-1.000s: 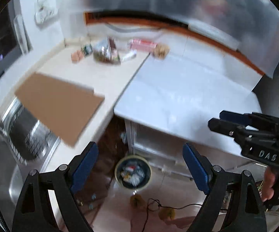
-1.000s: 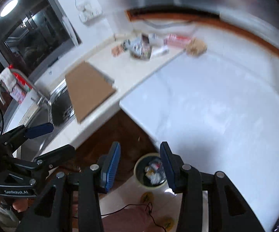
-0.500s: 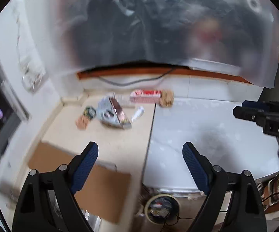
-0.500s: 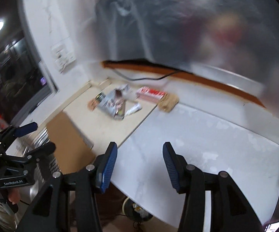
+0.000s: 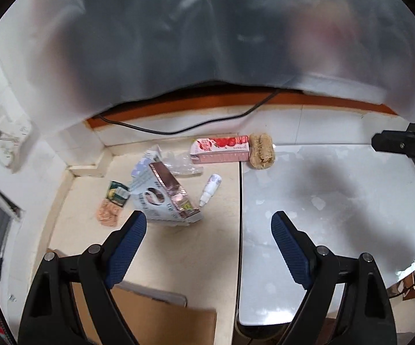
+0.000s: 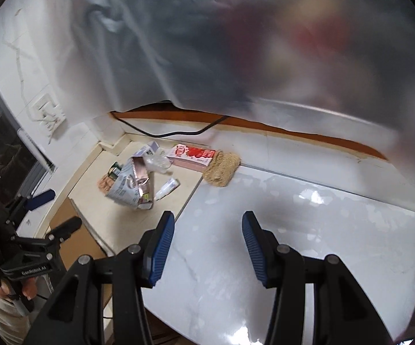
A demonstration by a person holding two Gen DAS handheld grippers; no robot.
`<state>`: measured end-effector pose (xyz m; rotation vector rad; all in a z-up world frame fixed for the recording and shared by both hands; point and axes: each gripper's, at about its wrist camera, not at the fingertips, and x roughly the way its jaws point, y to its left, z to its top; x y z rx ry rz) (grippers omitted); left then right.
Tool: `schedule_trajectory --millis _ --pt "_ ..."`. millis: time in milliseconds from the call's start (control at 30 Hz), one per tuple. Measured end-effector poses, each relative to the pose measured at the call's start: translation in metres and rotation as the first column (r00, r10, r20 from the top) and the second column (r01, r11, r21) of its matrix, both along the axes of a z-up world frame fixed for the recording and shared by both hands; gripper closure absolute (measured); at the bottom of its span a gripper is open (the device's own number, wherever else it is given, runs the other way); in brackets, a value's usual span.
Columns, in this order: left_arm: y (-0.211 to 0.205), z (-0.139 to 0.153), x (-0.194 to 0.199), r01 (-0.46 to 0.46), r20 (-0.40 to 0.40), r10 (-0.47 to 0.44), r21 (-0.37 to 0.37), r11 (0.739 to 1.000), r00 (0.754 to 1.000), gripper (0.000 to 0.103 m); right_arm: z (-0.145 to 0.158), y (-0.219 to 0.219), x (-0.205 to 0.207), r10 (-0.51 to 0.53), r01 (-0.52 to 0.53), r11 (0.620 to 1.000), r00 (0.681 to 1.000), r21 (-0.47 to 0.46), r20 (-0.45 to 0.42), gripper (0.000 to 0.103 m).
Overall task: Collect trash
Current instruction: 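Raise both tools back up toward the counter trash, then grasp the small white bottle with the left tool while the right tool grasps the noodle block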
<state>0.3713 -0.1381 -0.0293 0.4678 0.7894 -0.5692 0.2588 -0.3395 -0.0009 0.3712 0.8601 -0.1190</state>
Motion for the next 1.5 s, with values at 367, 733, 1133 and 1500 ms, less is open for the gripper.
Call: schedule_trajectory --millis 367,733,1133,1500 --pt "-0.072 -0.092 0.102 -0.016 -0.156 0.03 0.094 0.995 0.987 0.036 -0.102 -0.034 0.126 0.018 -0.004 0.991 0.995 0.136 -0.102 0.054" --pt "-0.093 -0.165 0.165 -0.091 -0.284 0.133 0.156 0.983 0.95 0.043 -0.185 -0.045 0.206 -0.003 0.043 0.98 0.98 0.197 -0.199 0.054" --pt "-0.094 -0.187 0.166 -0.115 -0.341 0.169 0.175 0.978 0.925 0.079 -0.183 -0.035 0.185 0.036 -0.014 0.988 0.989 0.154 -0.146 0.072" --pt "-0.083 -0.144 0.098 -0.091 -0.349 0.128 0.12 0.989 0.928 0.079 -0.164 0.003 0.111 0.067 -0.046 0.987 0.989 0.156 -0.132 0.075"
